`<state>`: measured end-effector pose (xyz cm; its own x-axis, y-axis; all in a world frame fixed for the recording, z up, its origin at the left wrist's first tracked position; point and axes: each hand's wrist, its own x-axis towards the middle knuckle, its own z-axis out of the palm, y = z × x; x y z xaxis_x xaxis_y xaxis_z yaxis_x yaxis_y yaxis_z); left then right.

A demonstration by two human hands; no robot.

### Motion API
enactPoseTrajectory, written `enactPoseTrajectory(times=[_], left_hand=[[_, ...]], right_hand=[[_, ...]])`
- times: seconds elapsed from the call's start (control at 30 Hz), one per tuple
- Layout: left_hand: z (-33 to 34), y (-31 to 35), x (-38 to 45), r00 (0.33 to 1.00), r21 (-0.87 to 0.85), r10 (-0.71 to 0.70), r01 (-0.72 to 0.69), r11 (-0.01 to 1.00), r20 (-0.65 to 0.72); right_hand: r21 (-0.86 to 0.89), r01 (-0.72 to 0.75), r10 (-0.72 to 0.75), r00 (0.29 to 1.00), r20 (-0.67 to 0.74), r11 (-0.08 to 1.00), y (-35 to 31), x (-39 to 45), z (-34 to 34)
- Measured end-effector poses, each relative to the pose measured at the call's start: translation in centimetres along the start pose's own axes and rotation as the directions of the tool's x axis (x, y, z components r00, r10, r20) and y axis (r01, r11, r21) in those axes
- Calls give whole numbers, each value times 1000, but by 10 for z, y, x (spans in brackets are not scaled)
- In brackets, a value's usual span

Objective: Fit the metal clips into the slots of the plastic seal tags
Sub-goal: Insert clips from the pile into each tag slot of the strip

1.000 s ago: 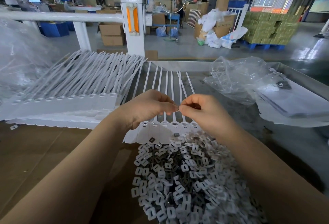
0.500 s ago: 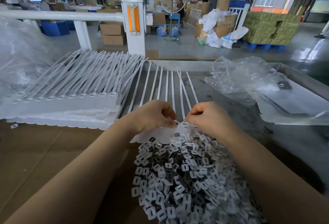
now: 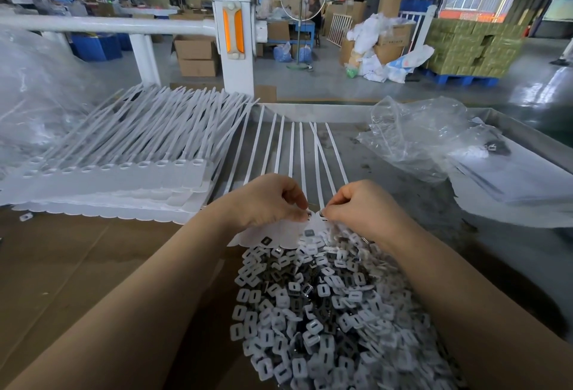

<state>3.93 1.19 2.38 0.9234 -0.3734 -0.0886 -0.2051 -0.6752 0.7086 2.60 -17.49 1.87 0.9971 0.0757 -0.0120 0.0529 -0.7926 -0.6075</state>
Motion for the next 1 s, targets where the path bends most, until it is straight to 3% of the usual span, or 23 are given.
enactPoseTrajectory(times=[0.33,1.0], left_hand=[[0,-1,0,1000,-14,-3,3,1000,4],[-1,2,-3,1000,-19,-10,11,1000,11]], right_hand=[[48,36,-36,999,-10,998,6,0,0],[-229,154,-164,986,-27,961,-7,-8,-11]])
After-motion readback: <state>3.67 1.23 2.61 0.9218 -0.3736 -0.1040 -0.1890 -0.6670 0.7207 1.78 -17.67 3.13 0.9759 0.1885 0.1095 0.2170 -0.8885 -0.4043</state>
